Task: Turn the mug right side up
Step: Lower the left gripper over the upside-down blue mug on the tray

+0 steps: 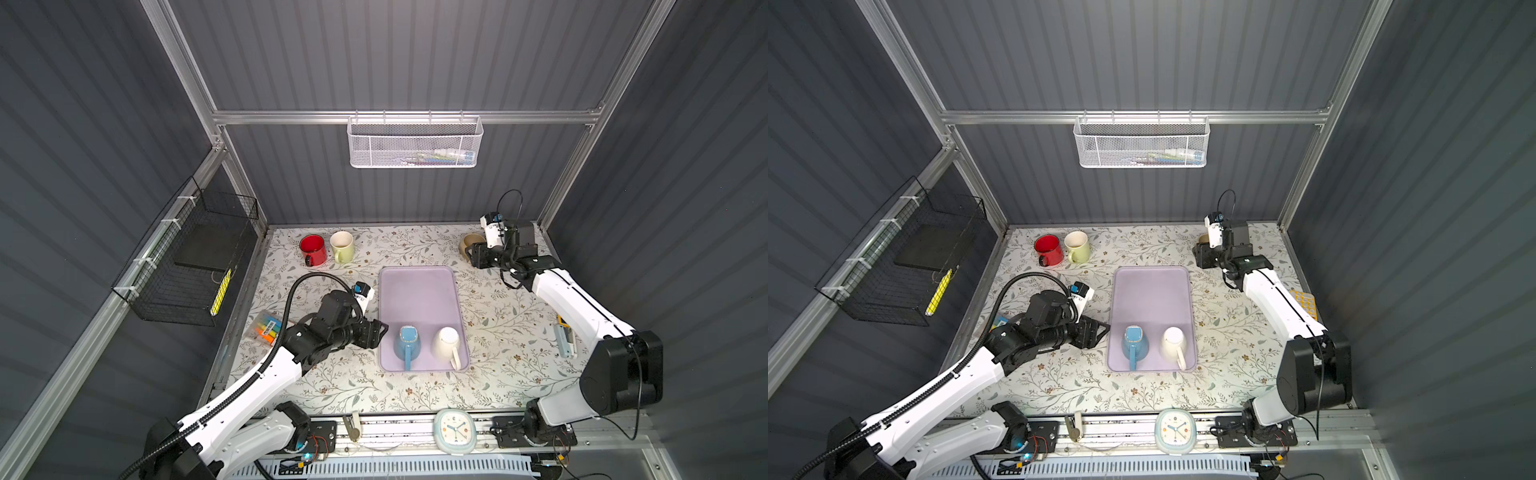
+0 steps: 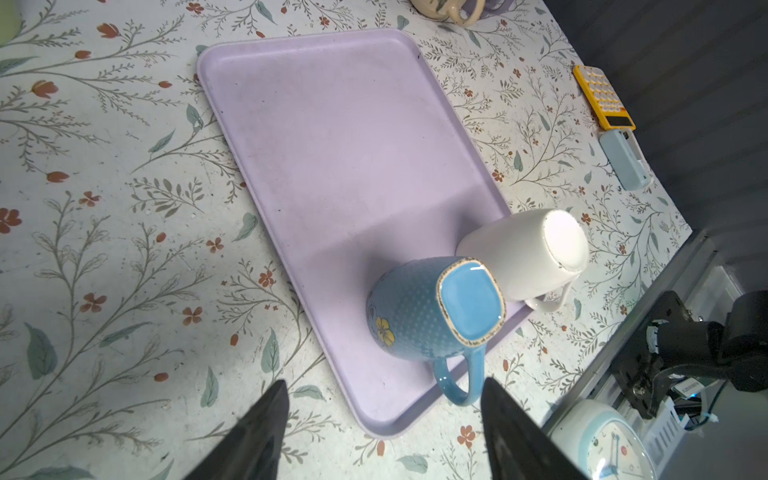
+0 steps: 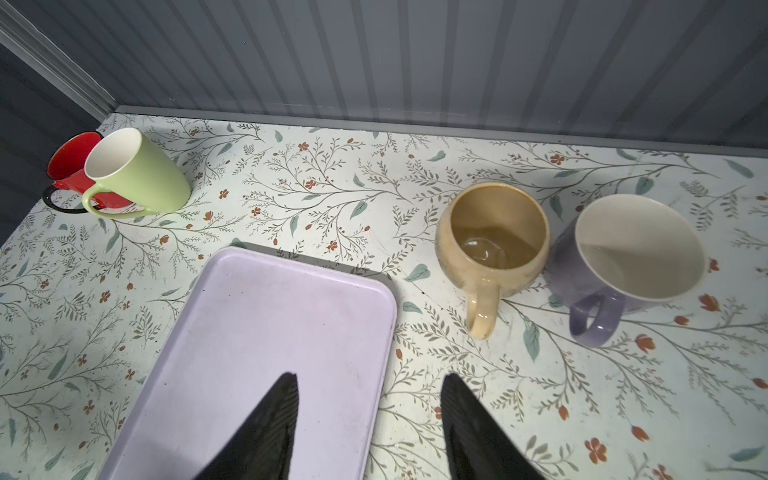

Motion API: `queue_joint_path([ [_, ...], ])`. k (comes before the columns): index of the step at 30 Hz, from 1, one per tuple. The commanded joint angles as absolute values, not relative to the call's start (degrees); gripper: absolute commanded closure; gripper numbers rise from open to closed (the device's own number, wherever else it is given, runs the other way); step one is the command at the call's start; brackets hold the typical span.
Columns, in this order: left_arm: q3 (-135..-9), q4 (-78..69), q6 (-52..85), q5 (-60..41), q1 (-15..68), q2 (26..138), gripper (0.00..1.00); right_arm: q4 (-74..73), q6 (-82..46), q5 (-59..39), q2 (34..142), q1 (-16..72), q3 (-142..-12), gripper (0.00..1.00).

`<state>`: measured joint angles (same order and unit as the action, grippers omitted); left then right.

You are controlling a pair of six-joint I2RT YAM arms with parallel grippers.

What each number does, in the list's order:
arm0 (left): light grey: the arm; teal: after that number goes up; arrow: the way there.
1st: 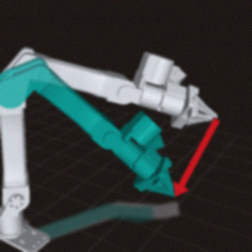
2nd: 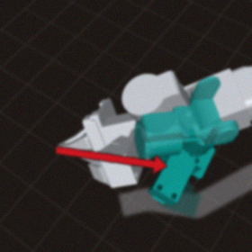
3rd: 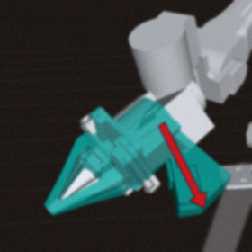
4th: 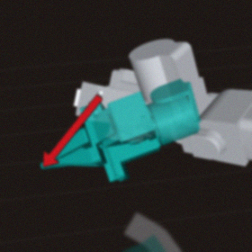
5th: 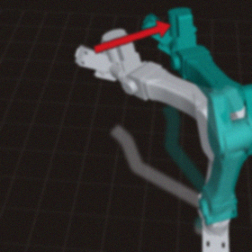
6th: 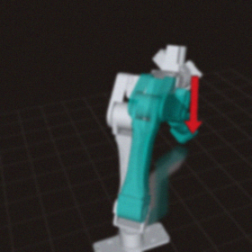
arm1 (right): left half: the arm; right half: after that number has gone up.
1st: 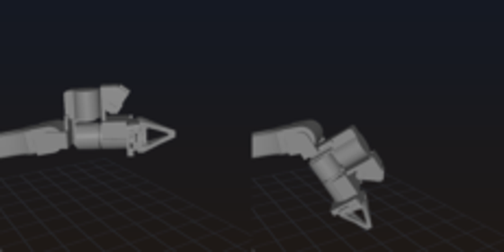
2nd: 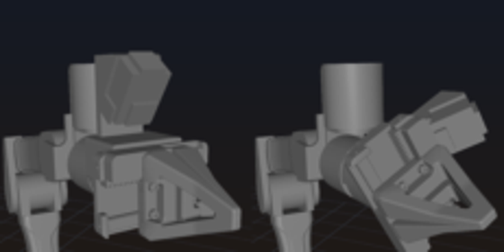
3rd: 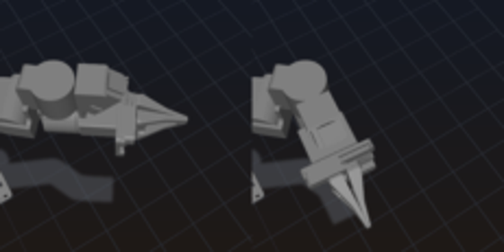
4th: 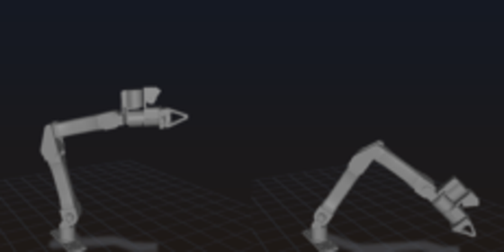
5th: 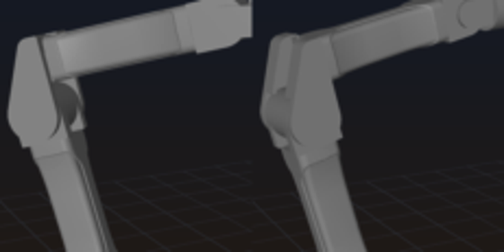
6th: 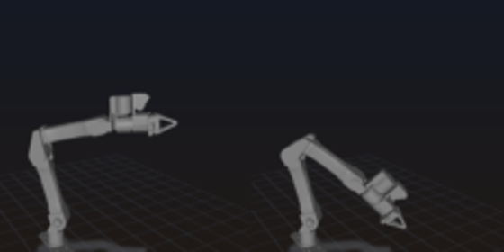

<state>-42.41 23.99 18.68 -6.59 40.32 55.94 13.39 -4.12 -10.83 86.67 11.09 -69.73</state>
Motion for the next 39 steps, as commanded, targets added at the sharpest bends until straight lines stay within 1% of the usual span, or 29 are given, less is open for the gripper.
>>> queue_joint_path([
  [1,-40.59,26.58,23.02,-4.06,43.59,53.91,0.27,10.63,-4.99,-12.91,87.63,11.16,-69.67,0.42],
  [9,-39.08,25.28,26.62,0.19,52.27,55.94,0.27,9.64,-5.62,-13.51,90.15,11.16,-70.48,0.42],
  [15,-41.24,23.72,26.70,4.65,59.82,63.12,0.27,8.96,-5.92,-13.20,90.45,11.16,-69.52,0.42],
  [18,-41.81,21.72,27.41,6.50,62.26,66.90,0.27,9.61,-5.33,-12.55,90.30,11.16,-69.39,0.42],
  [23,-41.28,17.19,30.89,9.68,63.70,69.98,0.28,10.32,-4.40,-11.82,89.44,11.16,-69.15,0.41],
  [27,-39.86,11.97,34.26,10.37,63.97,71.73,0.28,10.67,-4.21,-11.34,89.21,11.16,-69.06,0.41],
  [34,-41.23,11.53,34.10,11.18,64.34,77.42,0.30,10.91,-3.85,-10.67,89.03,11.16,-68.82,0.41],
  [39,-41.55,11.59,35.13,13.27,64.32,80.09,0.32,11.07,-3.45,-10.12,88.77,11.16,-68.36,0.41],
])
